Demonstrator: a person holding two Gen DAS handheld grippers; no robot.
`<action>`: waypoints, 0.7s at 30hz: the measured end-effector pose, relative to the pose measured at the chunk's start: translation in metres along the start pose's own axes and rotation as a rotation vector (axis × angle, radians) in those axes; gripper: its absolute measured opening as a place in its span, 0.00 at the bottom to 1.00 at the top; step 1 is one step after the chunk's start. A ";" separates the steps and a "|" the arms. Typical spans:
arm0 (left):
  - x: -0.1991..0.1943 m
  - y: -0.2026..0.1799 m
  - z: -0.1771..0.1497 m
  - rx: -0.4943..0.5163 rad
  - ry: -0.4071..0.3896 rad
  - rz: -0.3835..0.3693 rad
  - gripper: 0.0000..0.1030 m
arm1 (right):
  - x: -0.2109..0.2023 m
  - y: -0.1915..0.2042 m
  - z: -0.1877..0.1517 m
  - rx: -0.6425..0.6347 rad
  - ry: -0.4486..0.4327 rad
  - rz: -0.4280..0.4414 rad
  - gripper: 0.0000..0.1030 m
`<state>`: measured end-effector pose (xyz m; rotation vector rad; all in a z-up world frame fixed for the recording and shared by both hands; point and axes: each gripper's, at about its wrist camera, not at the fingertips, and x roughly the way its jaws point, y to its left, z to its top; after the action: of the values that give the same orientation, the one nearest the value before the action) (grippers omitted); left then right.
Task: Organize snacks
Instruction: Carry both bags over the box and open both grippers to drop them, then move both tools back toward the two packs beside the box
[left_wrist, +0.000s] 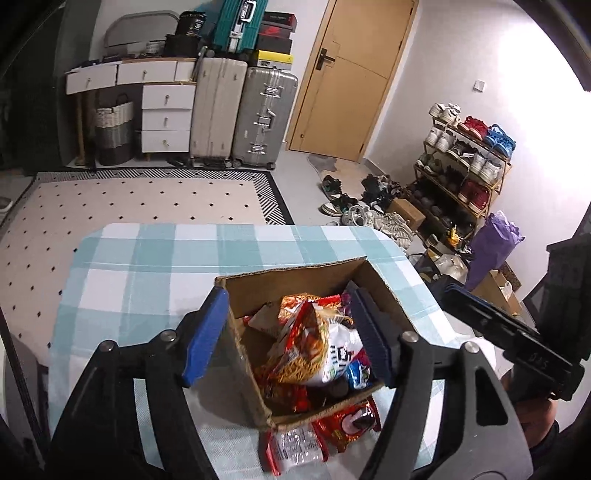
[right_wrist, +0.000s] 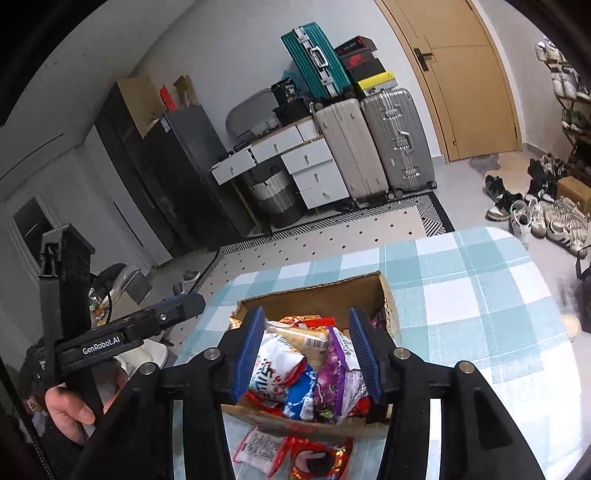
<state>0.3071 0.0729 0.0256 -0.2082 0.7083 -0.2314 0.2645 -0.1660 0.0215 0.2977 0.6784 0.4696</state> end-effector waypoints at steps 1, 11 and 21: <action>-0.006 0.000 -0.002 0.000 -0.006 0.011 0.64 | -0.004 0.003 0.000 -0.003 -0.003 0.002 0.48; -0.071 -0.017 -0.024 0.012 -0.058 0.073 0.72 | -0.051 0.034 -0.014 -0.059 -0.032 0.003 0.50; -0.121 -0.039 -0.046 0.042 -0.091 0.098 0.78 | -0.091 0.059 -0.029 -0.100 -0.066 -0.002 0.62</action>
<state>0.1823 0.0643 0.0766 -0.1425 0.6216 -0.1420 0.1644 -0.1582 0.0722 0.2174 0.5886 0.4876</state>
